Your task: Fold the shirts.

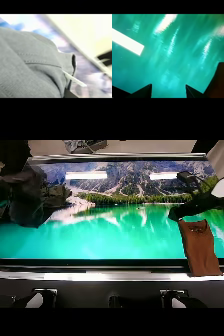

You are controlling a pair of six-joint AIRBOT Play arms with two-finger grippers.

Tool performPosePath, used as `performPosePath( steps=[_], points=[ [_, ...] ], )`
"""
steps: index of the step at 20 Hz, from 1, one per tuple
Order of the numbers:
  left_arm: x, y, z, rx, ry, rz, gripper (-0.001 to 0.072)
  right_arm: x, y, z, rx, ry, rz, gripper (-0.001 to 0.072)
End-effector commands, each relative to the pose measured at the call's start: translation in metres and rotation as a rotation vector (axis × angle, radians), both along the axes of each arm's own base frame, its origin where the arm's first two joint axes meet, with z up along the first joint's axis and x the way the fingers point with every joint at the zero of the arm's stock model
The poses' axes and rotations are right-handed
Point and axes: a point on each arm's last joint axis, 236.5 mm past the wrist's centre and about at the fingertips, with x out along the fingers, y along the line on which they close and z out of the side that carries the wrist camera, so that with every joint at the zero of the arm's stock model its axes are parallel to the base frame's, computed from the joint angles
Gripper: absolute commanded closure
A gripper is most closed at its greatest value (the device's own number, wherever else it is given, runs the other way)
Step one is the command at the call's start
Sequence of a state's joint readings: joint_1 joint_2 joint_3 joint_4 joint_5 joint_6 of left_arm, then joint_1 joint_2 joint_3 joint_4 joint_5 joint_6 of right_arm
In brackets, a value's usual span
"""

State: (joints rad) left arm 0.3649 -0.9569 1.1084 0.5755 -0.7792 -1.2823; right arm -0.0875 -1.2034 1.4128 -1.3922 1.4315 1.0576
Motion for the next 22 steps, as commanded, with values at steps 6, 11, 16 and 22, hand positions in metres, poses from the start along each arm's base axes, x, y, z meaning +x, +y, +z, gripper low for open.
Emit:
performPosePath(
  steps=[6, 11, 16, 22],
  points=[
    [-0.159, -0.25, 0.09, -0.126, -0.144, -0.654, 0.0675, -0.064, -0.009, 0.12, -0.088, -0.343, -0.03, 0.0216],
    [-0.172, -0.353, -0.075, 0.038, 0.24, -0.913, 0.0672, -0.097, -0.019, 0.141, -0.124, -0.393, -0.081, 0.0216],
    [-0.255, -0.445, -0.232, 0.098, 0.652, -1.17, 0.0589, -0.096, -0.02, 0.129, -0.126, -0.336, -0.078, 0.0215],
    [-0.207, -0.396, -0.189, 0.219, 0.578, -1.24, 0.0045, -0.075, -0.022, 0.073, -0.117, -0.128, -0.061, 0.0029]
  ],
)
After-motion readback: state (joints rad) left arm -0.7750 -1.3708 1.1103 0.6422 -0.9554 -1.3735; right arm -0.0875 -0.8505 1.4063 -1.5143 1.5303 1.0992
